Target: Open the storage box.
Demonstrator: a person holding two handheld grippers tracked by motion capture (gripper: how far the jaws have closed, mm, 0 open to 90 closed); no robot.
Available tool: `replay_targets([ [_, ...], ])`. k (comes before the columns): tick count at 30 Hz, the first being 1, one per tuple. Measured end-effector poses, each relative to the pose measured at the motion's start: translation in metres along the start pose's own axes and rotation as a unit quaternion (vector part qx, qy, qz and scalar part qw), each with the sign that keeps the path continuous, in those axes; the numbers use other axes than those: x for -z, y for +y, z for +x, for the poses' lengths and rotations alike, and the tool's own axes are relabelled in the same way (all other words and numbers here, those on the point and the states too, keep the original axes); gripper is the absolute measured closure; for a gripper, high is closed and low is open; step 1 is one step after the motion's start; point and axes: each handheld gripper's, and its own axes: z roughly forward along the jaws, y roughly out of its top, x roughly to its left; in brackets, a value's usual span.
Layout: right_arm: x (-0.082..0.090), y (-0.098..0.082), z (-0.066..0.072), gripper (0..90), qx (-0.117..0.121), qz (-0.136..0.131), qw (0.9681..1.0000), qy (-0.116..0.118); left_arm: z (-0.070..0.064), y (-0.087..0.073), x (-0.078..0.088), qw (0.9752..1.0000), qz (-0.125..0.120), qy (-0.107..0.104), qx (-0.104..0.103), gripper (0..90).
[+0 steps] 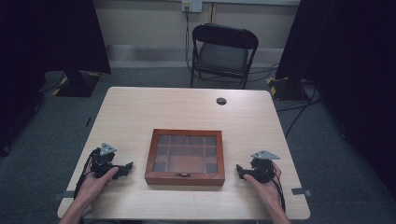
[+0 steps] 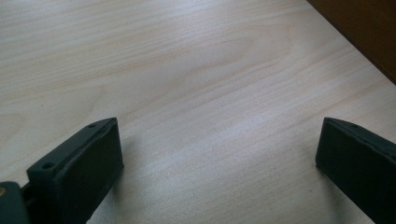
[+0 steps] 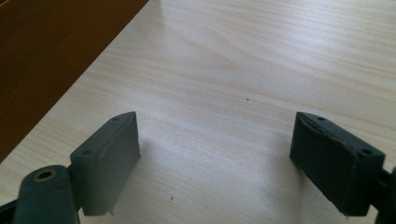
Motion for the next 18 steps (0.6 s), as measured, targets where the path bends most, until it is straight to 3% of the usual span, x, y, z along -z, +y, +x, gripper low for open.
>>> replay_targets([
  [11, 0.0, 0.0001, 0.0, 14.9, -0.001, 0.001, 1.0, 0.0, 0.0011, -0.0004, 0.0002, 1.0, -0.004, -0.004, -0.002, 0.2],
  [14, 0.0, 0.0001, -0.0001, 14.9, -0.001, 0.001, 1.0, 0.0, 0.0031, 0.0, 0.0034, 1.0, -0.002, -0.006, -0.003, 5.9],
  [16, -0.0001, 0.0001, -0.0001, 14.9, -0.001, 0.001, 1.0, 0.0, 0.0052, 0.0009, 0.0065, 1.0, 0.0, -0.003, -0.003, 14.9],
  [18, -0.0001, 0.0002, -0.0001, 14.9, -0.001, 0.001, 1.0, 0.0, 0.0056, 0.0016, 0.0067, 1.0, 0.003, -0.002, -0.001, 16.6],
])
